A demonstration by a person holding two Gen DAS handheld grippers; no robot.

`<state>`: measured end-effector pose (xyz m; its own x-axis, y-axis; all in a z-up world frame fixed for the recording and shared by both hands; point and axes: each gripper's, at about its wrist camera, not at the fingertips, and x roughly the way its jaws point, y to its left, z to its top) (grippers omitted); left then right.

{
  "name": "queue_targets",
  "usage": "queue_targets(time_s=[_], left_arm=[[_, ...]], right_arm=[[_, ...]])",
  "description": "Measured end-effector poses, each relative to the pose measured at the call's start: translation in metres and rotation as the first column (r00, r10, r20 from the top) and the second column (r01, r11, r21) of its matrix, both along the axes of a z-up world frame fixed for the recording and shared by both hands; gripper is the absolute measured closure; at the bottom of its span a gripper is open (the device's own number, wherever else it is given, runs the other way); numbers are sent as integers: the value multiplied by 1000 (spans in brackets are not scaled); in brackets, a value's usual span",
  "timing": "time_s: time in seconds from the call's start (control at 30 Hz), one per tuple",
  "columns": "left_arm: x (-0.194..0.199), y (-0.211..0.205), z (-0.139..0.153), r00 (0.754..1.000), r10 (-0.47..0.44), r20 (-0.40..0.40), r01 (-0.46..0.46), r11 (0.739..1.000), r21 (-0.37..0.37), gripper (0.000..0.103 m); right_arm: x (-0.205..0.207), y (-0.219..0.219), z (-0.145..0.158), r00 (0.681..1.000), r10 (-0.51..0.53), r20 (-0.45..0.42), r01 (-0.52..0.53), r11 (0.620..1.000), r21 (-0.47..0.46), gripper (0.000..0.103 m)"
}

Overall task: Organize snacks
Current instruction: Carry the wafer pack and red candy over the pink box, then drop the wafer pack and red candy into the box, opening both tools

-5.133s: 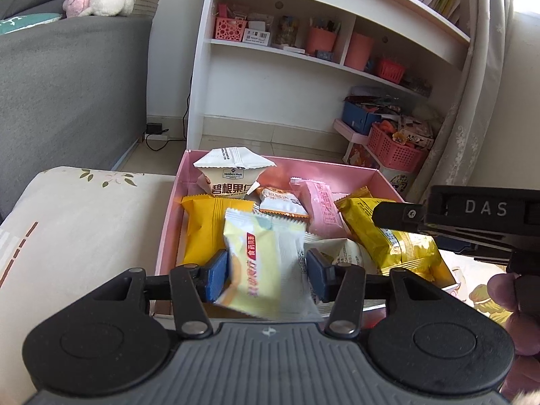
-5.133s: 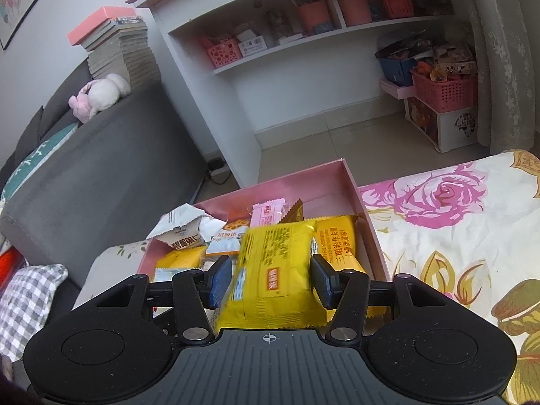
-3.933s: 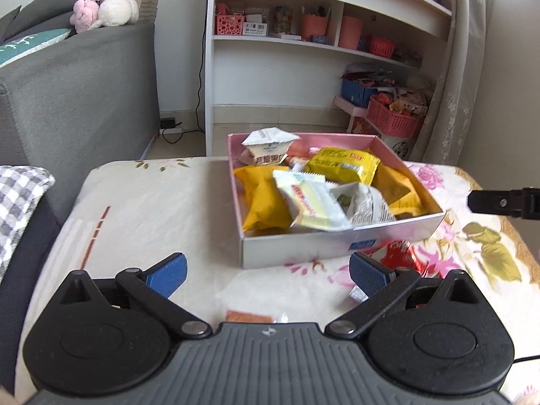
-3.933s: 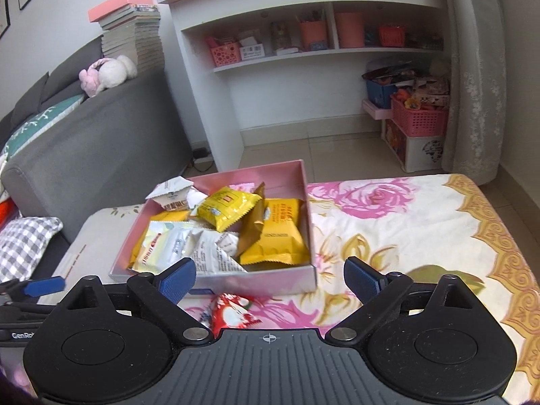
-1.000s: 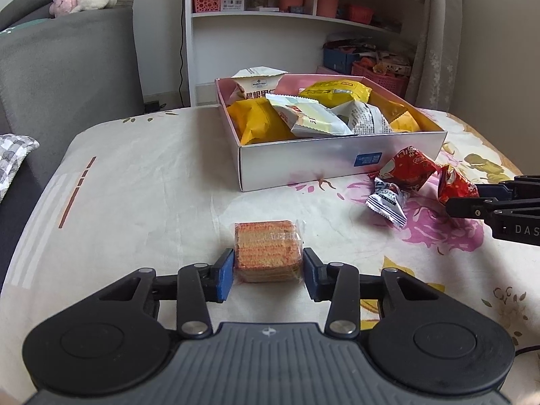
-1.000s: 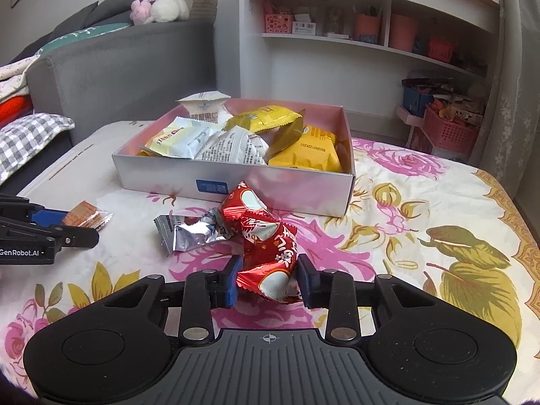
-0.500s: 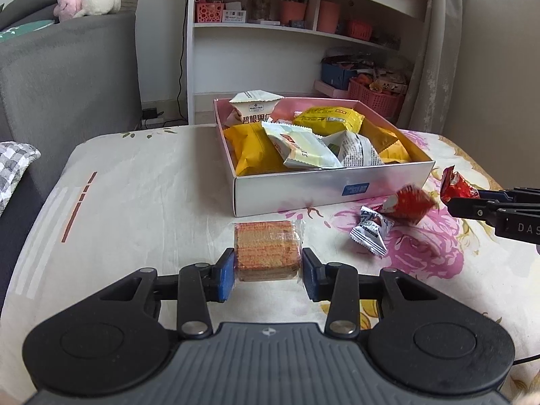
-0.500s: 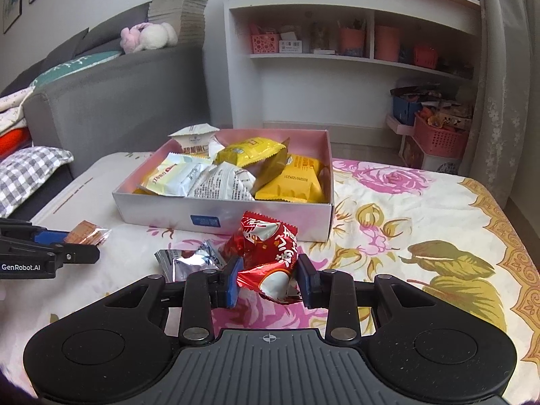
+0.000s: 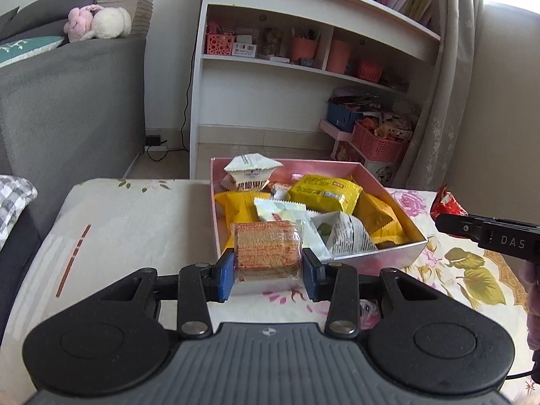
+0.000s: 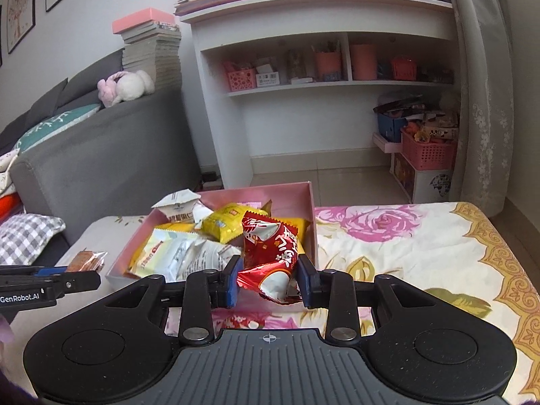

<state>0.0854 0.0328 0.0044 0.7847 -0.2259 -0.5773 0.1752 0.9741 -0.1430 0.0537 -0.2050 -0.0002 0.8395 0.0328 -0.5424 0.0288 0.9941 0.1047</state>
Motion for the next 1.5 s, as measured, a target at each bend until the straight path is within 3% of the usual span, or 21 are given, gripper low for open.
queue_targets(time_s=[0.2, 0.5, 1.0, 1.1, 1.23, 1.5], left_arm=[[46, -13, 5, 999, -44, -3, 44, 999, -16, 66], [101, -38, -17, 994, -100, -52, 103, 994, 49, 66], [131, -40, -27, 992, -90, -85, 95, 994, 57, 65], [132, -38, -27, 993, -87, -83, 90, 995, 31, 60], [130, -33, -28, 993, -84, -86, 83, 996, -18, 51], [116, -29, -22, 993, -92, -70, 89, 995, -43, 24]], right_arm=[[49, -11, -4, 1000, 10, -12, -9, 998, 57, 70], [109, -20, -26, 999, 16, -48, -13, 998, 63, 70], [151, -29, -43, 996, -19, -93, 27, 996, 85, 68], [149, -29, -41, 997, -13, -78, 21, 995, 98, 67], [147, -32, -37, 997, -19, -74, 29, 991, 134, 51], [132, -33, -26, 996, -20, -82, 31, 990, 140, 35]])
